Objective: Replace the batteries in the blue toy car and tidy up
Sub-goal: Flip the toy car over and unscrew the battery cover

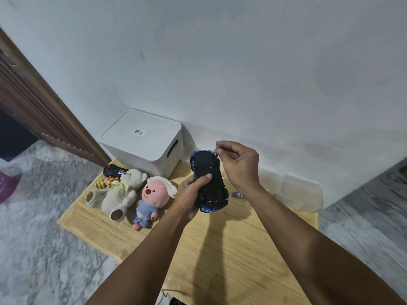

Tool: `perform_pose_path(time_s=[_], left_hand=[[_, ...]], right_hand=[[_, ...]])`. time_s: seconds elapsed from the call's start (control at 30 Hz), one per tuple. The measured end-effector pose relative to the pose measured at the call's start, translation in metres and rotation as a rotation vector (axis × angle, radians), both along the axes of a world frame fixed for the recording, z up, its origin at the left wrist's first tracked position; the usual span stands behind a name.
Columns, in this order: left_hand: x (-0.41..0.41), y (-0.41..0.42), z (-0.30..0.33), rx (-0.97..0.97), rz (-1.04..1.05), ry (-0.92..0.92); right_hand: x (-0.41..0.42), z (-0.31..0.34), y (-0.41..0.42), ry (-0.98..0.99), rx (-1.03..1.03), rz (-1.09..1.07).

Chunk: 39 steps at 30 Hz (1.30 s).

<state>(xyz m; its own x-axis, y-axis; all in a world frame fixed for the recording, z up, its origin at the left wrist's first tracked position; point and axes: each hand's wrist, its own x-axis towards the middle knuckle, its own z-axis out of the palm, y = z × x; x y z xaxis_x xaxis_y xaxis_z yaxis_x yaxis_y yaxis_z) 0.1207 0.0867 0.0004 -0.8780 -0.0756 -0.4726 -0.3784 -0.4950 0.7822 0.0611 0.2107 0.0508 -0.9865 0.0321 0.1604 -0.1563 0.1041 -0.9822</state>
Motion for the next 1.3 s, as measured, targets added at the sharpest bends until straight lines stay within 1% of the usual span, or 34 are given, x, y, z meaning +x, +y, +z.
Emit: perform_pose_path(time_s=[0.17,0.3,0.43,0.6,0.87,0.93,1.03,1.17,1.3], left_hand=[[-0.002,0.002,0.0,-0.003,0.007,-0.003],[-0.002,0.001,-0.001,0.005,0.021,-0.002],[-0.002,-0.001,-0.003,0.007,0.028,-0.005],[-0.003,-0.001,-0.003,0.01,0.022,-0.004],[-0.004,0.0,-0.003,-0.007,0.007,-0.007],[-0.004,0.0,-0.004,-0.002,0.012,-0.008],[-0.004,-0.002,-0.006,0.007,0.014,-0.006],[-0.006,-0.001,-0.008,-0.001,0.013,-0.01],[-0.007,-0.001,-0.011,-0.005,0.011,-0.013]], right_hand=[[0.002,0.002,0.0,0.059,-0.021,-0.018],[0.001,0.001,0.001,0.04,0.061,-0.015],[0.0,0.001,0.004,0.031,0.092,0.038],[0.0,0.003,0.002,0.022,0.053,0.089],[-0.004,0.006,-0.001,-0.01,-0.033,0.029],[-0.007,0.007,0.001,-0.016,-0.013,0.048],[-0.009,0.007,0.003,0.02,0.077,0.076],[-0.005,0.006,0.002,0.026,0.082,0.108],[-0.001,0.005,-0.002,0.012,0.066,0.083]])
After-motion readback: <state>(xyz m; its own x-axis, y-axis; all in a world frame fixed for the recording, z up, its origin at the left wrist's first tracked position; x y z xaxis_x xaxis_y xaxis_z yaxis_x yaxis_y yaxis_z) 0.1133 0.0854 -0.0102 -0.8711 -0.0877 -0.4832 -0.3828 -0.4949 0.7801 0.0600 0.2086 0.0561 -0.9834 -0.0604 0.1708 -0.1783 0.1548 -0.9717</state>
